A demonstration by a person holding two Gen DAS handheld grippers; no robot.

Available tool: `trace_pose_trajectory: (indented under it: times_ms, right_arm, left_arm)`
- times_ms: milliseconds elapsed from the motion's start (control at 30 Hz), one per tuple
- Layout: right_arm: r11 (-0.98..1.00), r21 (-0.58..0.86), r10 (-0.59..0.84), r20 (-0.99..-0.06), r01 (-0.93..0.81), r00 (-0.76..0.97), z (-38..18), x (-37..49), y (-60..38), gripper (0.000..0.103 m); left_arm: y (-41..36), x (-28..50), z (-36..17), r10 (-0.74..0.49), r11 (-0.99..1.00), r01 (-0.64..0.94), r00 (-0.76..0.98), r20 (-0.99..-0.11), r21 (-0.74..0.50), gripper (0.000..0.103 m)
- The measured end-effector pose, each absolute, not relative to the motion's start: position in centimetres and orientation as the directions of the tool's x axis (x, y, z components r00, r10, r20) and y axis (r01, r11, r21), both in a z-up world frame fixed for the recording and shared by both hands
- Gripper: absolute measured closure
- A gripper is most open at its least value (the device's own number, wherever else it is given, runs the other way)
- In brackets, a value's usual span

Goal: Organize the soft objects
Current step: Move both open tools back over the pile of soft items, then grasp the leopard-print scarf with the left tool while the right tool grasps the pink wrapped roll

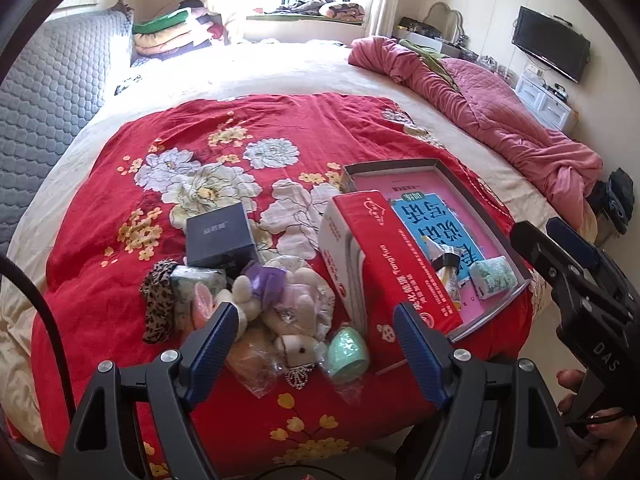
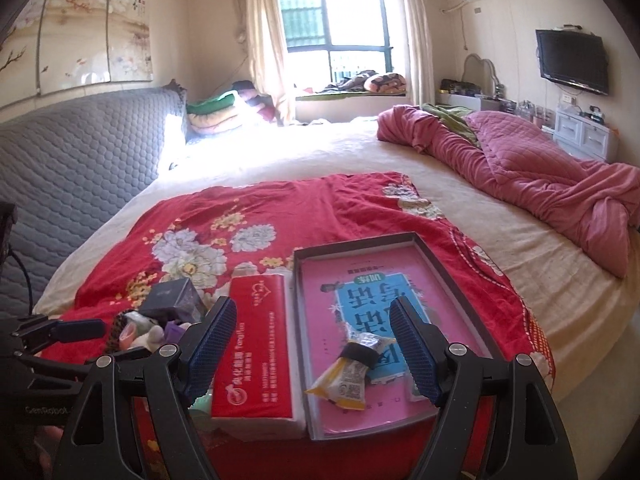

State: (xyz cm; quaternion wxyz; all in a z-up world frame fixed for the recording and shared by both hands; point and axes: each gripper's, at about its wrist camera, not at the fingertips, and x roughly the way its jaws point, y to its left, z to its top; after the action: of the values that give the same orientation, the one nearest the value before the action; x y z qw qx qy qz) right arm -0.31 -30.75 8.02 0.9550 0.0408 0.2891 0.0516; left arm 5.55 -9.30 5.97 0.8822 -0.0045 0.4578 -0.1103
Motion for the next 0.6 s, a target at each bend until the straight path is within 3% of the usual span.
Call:
trace_pose_trajectory:
  times_ms: [600]
  right_arm:
    - [0.947, 0.052, 0.280, -0.613, -0.316, 0.738, 6.1, -0.7, -20.7, 0.023]
  left_arm:
    - [4.1, 6.6, 4.7, -0.022, 0.994, -0.074, 0.592, -0.806, -0.081, 0.024]
